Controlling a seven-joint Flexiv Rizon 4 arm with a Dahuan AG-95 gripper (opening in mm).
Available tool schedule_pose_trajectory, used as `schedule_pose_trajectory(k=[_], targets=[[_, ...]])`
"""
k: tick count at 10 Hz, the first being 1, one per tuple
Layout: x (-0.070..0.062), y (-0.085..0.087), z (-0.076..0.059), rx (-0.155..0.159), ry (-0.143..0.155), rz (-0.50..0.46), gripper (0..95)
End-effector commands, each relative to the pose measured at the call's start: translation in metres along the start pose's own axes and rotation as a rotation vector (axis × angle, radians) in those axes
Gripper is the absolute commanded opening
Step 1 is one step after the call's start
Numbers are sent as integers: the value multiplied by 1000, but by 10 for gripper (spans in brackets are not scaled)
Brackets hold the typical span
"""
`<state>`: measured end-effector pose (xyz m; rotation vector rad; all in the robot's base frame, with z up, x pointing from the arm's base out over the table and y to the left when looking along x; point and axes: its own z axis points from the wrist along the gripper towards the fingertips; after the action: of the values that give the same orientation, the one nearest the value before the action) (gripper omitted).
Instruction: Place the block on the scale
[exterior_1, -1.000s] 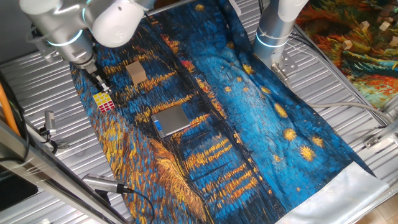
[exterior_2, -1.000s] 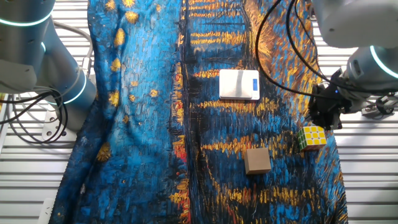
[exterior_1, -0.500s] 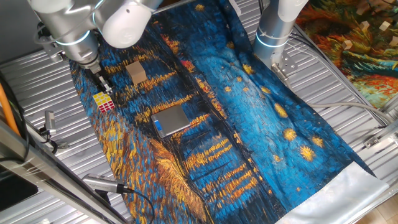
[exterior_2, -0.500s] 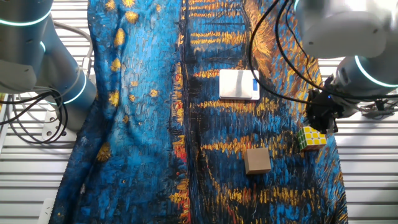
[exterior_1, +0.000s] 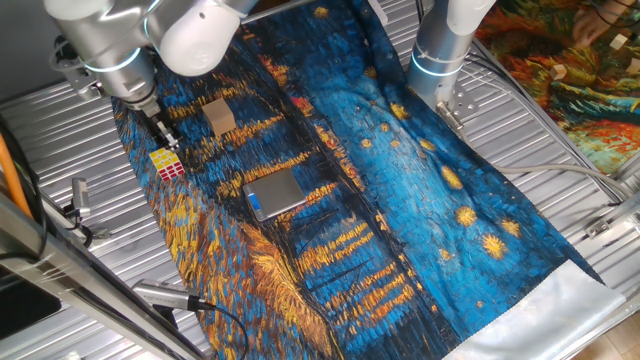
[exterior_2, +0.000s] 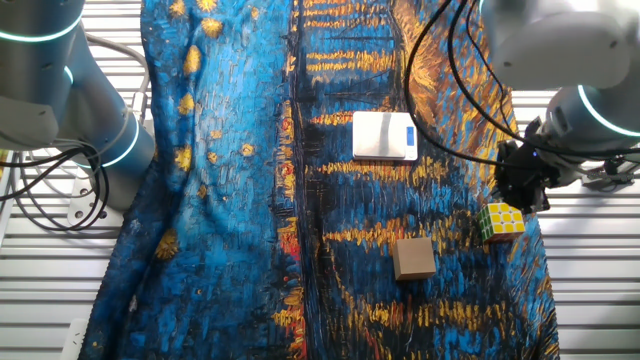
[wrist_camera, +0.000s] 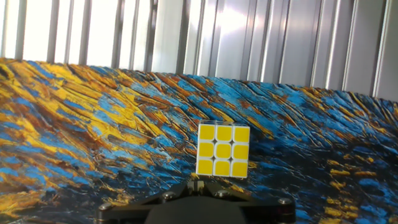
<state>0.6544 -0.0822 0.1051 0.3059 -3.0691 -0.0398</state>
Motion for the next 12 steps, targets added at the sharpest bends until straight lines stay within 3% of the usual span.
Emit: schedule_pose_trajectory(k=[1,2,4,6,11,12], targets=[[-4,-1,1,8,1,11,0],[-9,-2,2,9,2,12,0],[-28,-8,21,3,-23,20,0],[-36,-10,29,2,-32,20,0],[-19,-31,13,-1,3,-26,0],[-17,-32,15,-1,-4,-15,0]])
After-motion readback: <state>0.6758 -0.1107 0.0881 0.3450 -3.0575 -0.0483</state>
